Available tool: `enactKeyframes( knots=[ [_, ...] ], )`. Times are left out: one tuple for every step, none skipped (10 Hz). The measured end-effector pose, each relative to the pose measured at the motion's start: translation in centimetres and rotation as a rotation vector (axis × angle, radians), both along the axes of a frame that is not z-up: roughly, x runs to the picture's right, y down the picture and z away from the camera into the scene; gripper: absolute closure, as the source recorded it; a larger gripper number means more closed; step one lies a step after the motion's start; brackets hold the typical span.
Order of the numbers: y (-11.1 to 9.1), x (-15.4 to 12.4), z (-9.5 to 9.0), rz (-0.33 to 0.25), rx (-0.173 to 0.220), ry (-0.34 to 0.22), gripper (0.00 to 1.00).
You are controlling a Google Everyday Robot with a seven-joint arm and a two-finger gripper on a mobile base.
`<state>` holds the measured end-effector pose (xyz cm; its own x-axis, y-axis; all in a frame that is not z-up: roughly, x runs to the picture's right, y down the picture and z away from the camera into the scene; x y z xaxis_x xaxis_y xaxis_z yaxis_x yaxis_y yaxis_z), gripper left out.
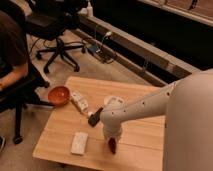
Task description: Drag the pepper across the table
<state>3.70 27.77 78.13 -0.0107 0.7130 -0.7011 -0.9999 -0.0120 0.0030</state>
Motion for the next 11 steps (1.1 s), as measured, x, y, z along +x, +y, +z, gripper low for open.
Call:
enactKeyframes(
  knots=[
    [-0.1,0.2,0.0,0.002,-0.002,0.004,0.81],
    [-0.2,0.5,0.0,0.004,-0.006,0.010,0.89],
    [-0.3,0.7,0.0,0.005,-0.011,0.014,0.91],
    [-0.3,1.0,0.0,0.004,-0.019,0.020,0.91],
    [-0.2,1.1,0.1,0.003,-0.025,0.023,0.91],
    [-0.2,1.2,0.1,0.002,-0.030,0.026,0.91],
    [-0.3,0.9,0.4,-0.003,-0.037,0.023,0.91],
    [-0.5,0.4,0.6,-0.007,-0.040,0.016,0.91],
    [-0.7,0.0,0.9,-0.013,-0.043,0.010,0.91],
    [-1.2,-0.8,1.4,-0.017,-0.038,-0.004,0.91],
    [-1.7,-1.7,1.7,-0.023,-0.033,-0.019,0.91]
  ],
)
